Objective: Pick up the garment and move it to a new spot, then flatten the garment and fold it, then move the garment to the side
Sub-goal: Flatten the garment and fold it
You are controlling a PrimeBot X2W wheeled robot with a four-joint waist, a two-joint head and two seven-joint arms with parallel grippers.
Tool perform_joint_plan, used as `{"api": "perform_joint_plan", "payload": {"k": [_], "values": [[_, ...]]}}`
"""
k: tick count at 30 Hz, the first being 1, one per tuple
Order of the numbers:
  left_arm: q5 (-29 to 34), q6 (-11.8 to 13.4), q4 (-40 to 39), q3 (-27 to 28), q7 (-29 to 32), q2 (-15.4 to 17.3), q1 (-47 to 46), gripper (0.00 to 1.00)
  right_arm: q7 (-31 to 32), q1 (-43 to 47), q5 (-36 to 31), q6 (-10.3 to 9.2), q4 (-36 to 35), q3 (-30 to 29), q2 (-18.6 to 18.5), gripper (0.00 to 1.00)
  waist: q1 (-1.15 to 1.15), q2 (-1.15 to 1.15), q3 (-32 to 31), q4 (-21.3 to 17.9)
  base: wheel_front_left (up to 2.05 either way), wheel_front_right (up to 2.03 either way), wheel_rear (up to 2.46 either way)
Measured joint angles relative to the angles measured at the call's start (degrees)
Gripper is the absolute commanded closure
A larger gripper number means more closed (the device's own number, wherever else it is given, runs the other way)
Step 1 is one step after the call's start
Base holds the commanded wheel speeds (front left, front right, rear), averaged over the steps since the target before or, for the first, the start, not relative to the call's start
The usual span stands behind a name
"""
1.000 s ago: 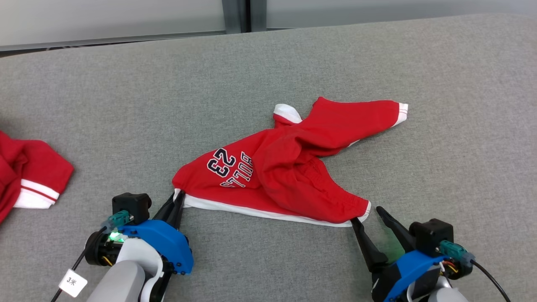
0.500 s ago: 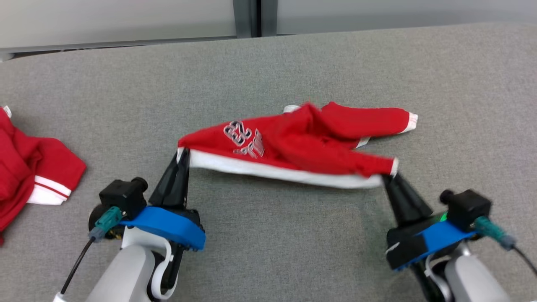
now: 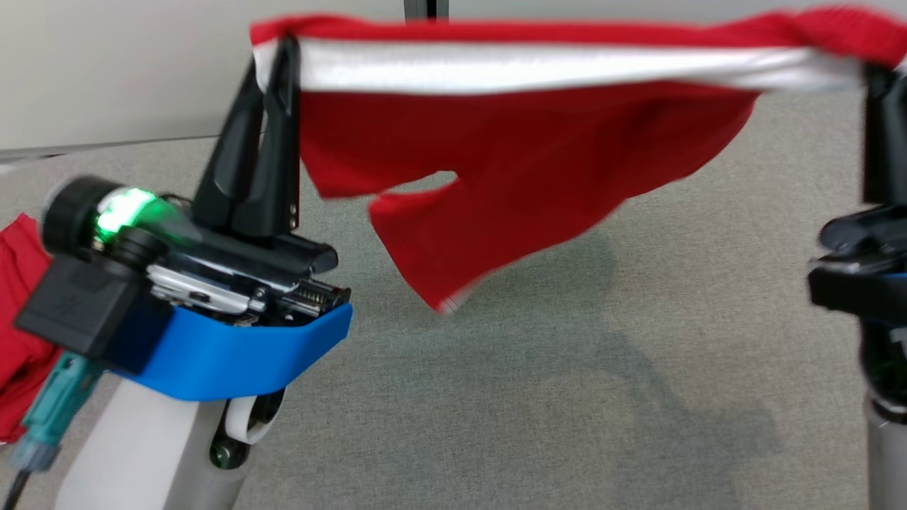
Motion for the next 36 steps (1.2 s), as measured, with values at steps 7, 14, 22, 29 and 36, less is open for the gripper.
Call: {"api": "perform_joint_plan", "payload": {"k": [7, 14, 22, 29, 36], "values": [[1.30, 1.71, -5.99, 0.74, 3.38, 0.09, -4.17, 1.00, 4.64, -3.30, -0.58, 0.04, -5.57, -4.31, 1.74, 1.00, 0.00, 0.00, -1.20, -0.94, 0.00, 0.00, 0.00], [-1.87, -0.31, 0.60, 0.48, 5.42, -1.12, -9.45, 1.00, 7.23, -7.54, 0.85, 0.04, -1.56, -5.14, 2.34, 1.00, 0.00, 0.00, 1.49, -1.65, 0.00, 0.00, 0.00], [-5.23, -5.50, 25.59, 1.72, 1.96, -5.48, -27.14, 1.00, 4.88, -22.77, 3.09, 0.00, 14.47, -0.91, 2.08, 1.00, 0.02, 0.01, 6.50, -1.43, 0.00, 0.00, 0.00], [-4.04, -5.91, 48.20, 3.44, -1.91, -8.12, -41.31, 1.00, -3.15, -36.65, 3.75, -0.01, 32.47, 3.23, 3.25, 1.00, 0.02, 0.01, 8.86, -1.50, 0.00, 0.00, 0.00], [-6.65, -6.75, 68.08, 4.98, -2.94, -11.58, -37.81, 1.00, -8.32, -36.79, 5.09, -0.01, 54.27, 9.68, 4.66, 1.00, 0.01, 0.01, 10.04, -1.34, 0.00, 0.00, 0.00]]}}
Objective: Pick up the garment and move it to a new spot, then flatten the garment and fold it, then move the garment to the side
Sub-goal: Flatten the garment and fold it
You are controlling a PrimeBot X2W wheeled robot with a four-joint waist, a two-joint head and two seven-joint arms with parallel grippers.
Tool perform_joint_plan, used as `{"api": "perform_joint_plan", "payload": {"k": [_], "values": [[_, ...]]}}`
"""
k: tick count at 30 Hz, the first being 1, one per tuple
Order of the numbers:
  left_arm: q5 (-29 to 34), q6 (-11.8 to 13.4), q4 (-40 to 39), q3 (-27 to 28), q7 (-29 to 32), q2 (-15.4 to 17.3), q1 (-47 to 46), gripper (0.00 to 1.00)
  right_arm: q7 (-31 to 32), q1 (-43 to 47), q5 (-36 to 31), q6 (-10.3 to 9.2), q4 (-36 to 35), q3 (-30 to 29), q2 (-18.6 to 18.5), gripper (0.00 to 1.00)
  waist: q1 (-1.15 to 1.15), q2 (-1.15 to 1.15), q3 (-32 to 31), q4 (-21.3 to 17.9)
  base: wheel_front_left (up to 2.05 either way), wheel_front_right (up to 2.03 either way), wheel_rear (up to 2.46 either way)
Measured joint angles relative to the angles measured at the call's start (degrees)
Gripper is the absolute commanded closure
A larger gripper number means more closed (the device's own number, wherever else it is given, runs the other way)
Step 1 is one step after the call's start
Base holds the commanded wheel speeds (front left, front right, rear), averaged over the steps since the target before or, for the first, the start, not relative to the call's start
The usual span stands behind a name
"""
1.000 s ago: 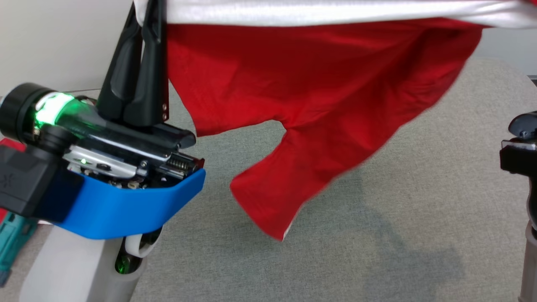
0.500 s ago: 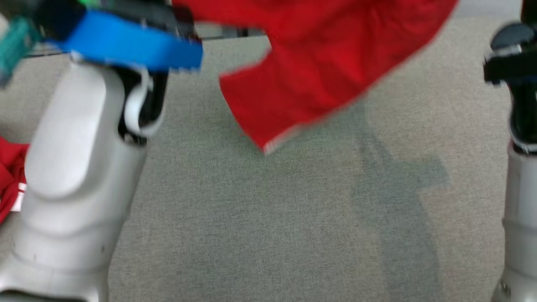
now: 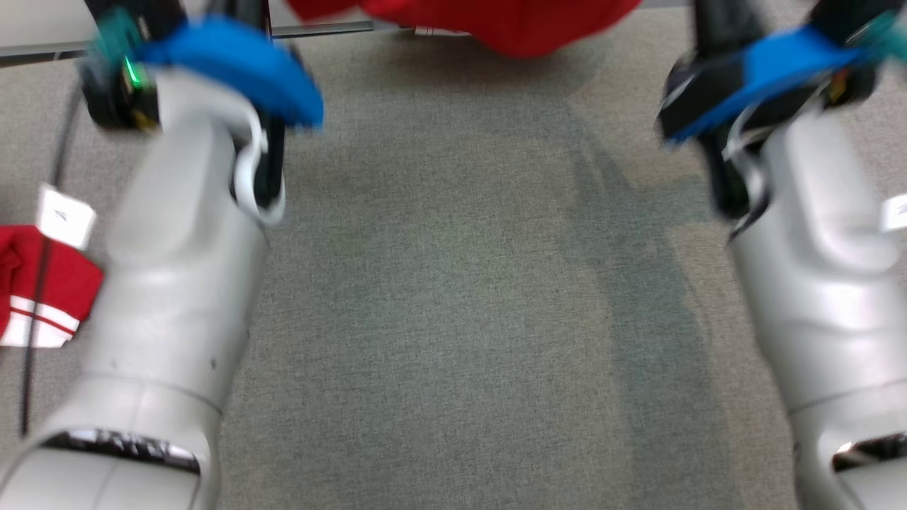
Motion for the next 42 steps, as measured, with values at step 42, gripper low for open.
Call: {"api": "perform_joint_plan", "payload": {"k": [42], "values": [[5.54, 3.05, -50.55, 8.28, 9.78, 1.98, 56.86, 1.00, 9.28, 61.69, 1.64, 0.18, -42.29, -2.79, 2.70, 1.00, 0.00, -0.02, -3.77, -3.74, 0.00, 0.00, 0.00]]}}
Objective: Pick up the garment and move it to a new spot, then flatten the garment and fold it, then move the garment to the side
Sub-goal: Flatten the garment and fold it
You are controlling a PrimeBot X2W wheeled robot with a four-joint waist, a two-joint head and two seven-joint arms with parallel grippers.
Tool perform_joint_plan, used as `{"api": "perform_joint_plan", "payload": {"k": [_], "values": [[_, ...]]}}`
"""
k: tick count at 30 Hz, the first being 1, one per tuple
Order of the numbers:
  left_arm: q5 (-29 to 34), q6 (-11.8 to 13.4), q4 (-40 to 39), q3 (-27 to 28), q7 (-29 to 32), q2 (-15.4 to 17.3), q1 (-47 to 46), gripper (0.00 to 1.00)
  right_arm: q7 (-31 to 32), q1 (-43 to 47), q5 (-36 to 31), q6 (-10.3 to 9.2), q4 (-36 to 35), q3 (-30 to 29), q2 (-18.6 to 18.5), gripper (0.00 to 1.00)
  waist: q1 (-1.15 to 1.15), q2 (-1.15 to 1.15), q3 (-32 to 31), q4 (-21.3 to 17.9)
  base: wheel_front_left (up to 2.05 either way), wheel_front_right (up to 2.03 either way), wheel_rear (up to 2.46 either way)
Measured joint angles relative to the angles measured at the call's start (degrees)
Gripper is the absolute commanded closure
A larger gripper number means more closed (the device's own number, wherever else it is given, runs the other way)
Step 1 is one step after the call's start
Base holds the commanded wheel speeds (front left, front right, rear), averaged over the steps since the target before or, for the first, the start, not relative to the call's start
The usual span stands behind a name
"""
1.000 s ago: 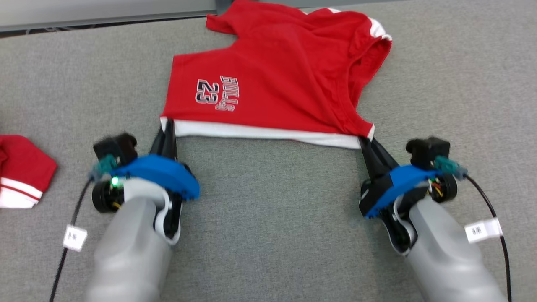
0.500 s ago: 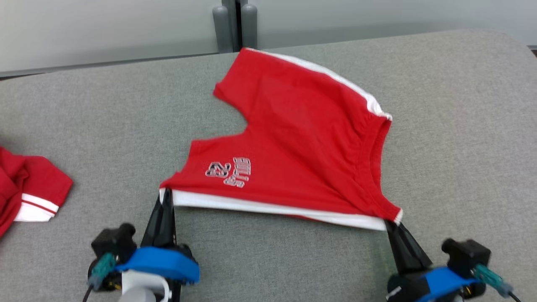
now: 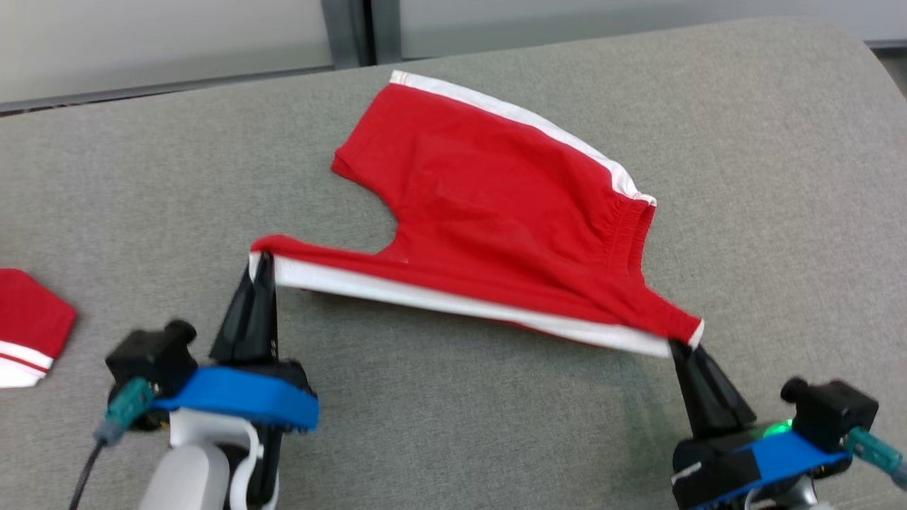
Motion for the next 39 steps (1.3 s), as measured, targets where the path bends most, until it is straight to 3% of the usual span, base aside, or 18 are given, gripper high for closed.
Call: {"api": "perform_joint_plan", "payload": {"k": [11, 26, 27, 28, 29, 30, 31, 36, 39], "values": [[1.63, -2.52, 9.76, -1.81, 6.31, 2.88, -20.50, 1.00, -2.81, -13.66, 6.61, -0.10, 4.99, 0.64, 0.00, 1.00, 0.01, 0.01, 7.56, -3.56, 0.00, 0.00, 0.00], [5.03, -6.35, 36.10, -5.63, 10.05, 6.21, -48.43, 1.00, -8.88, -33.51, 16.95, -0.12, 21.63, 8.69, -0.02, 1.00, 0.01, 0.02, 15.80, -9.77, 0.00, 0.00, 0.00], [5.00, -6.56, 37.88, -5.73, 10.02, 6.28, -49.68, 1.00, -9.34, -34.49, 17.44, -0.13, 22.43, 9.58, -0.02, 0.82, 0.01, 0.02, 16.05, -10.13, 0.00, 0.00, 0.00], [4.87, -6.79, 39.49, -6.00, 10.01, 6.27, -50.77, 1.00, -9.90, -35.34, 17.59, -0.14, 23.12, 10.32, -0.01, 0.52, 0.00, 0.02, 16.25, -10.48, 0.00, 0.00, 0.00], [4.74, -7.00, 41.21, -6.22, 10.01, 6.25, -51.78, 0.88, -10.43, -36.09, 17.90, -0.15, 23.64, 10.93, -0.03, 0.14, 0.00, 0.02, 16.43, -10.78, 0.00, 0.00, 0.00], [4.56, -7.23, 42.56, -6.61, 9.91, 6.25, -52.69, 0.53, -10.89, -36.73, 18.08, -0.15, 24.21, 11.45, -0.03, 0.00, 0.00, 0.02, 16.61, -11.05, 0.00, 0.00, 0.00], [4.39, -7.31, 43.88, -6.91, 9.64, 6.21, -53.51, 0.00, -11.40, -37.13, 18.07, -0.16, 24.59, 11.87, -0.05, 0.00, 0.00, 0.02, 16.72, -11.24, 0.00, 0.00, 0.00], [3.44, -7.81, 46.93, -8.98, 4.72, 5.89, -56.42, 0.00, -12.48, -37.32, 15.19, -0.16, 24.49, 12.22, -0.09, 0.00, 0.00, 0.02, 17.27, -11.47, 0.00, 0.00, 0.00], [3.52, -7.90, 46.91, -10.33, -0.74, 6.14, -56.67, 0.00, -12.57, -35.80, 11.74, -0.18, 20.63, 9.91, -0.05, 0.00, 0.00, 0.02, 17.43, -11.03, 0.00, 0.00, 0.00]]}}
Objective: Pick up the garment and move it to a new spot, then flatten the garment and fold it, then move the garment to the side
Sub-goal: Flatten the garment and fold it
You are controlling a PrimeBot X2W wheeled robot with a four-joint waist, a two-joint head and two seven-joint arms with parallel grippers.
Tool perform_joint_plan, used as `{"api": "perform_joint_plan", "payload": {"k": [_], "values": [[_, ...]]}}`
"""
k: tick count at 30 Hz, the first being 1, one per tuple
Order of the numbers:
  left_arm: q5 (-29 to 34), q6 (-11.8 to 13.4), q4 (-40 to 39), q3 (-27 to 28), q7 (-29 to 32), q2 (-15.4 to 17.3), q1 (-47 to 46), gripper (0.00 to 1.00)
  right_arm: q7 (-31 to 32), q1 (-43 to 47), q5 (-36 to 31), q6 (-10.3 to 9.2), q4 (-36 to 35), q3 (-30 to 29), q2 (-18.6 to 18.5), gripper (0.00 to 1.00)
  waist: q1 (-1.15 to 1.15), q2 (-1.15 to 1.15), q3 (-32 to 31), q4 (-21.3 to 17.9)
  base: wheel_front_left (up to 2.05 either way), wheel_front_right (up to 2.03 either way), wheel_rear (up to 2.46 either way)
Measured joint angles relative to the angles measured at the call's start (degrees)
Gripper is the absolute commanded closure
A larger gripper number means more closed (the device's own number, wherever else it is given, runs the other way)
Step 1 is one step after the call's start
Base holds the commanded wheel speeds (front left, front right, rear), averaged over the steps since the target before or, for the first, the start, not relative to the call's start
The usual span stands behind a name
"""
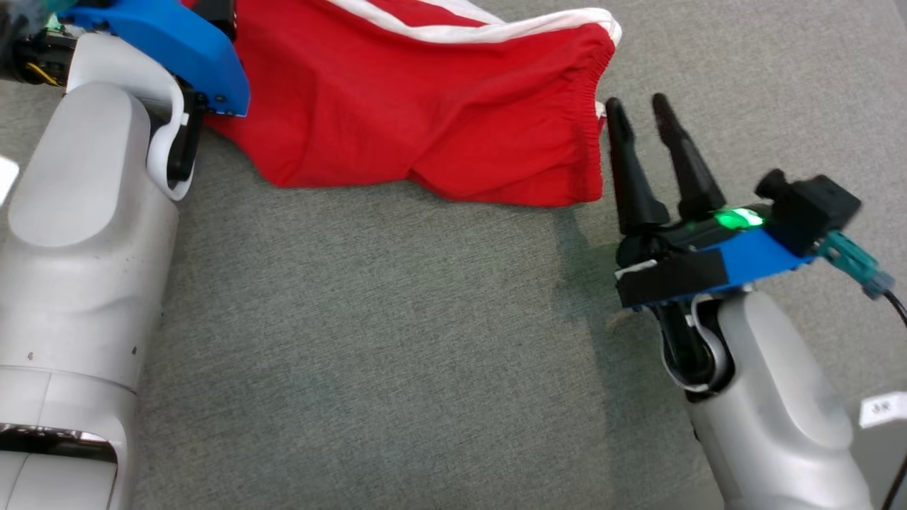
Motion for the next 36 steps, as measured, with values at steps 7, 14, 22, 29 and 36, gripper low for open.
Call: {"api": "perform_joint_plan", "payload": {"k": [7, 14, 22, 29, 36], "values": [[1.56, 1.76, -4.43, -0.85, -8.71, 1.07, 5.80, 0.00, -0.05, 8.49, -11.00, 0.00, -12.37, -7.89, -0.04, 0.00, 0.00, 0.00, -1.33, 2.60, 0.00, 0.00, 0.00], [2.55, 8.55, -20.83, 3.44, -9.20, 1.62, 20.32, 0.00, -0.05, 15.61, -17.83, 0.00, -18.62, -13.30, -0.04, 0.00, -0.01, -0.02, -4.71, 5.68, 0.00, 0.00, 0.00], [2.52, 14.90, -32.63, 6.03, -9.17, 1.80, 36.51, 0.00, -0.05, 20.56, -20.86, 0.00, -18.76, -16.33, -0.05, 0.00, -0.02, -0.02, -9.81, 8.92, 0.00, 0.00, 0.00], [1.91, 18.79, -38.95, 6.91, -8.08, 1.89, 46.52, 0.00, 0.62, 23.00, -21.43, 0.00, -17.93, -16.72, -0.18, 0.00, -0.02, -0.03, -13.33, 10.22, 0.00, 0.00, 0.00], [1.35, 19.89, -42.17, 6.99, -6.36, 2.18, 50.03, 0.00, 1.89, 23.92, -21.59, 0.00, -18.08, -17.04, -0.23, 0.00, -0.01, -0.03, -14.32, 10.72, 0.00, 0.00, 0.00]]}}
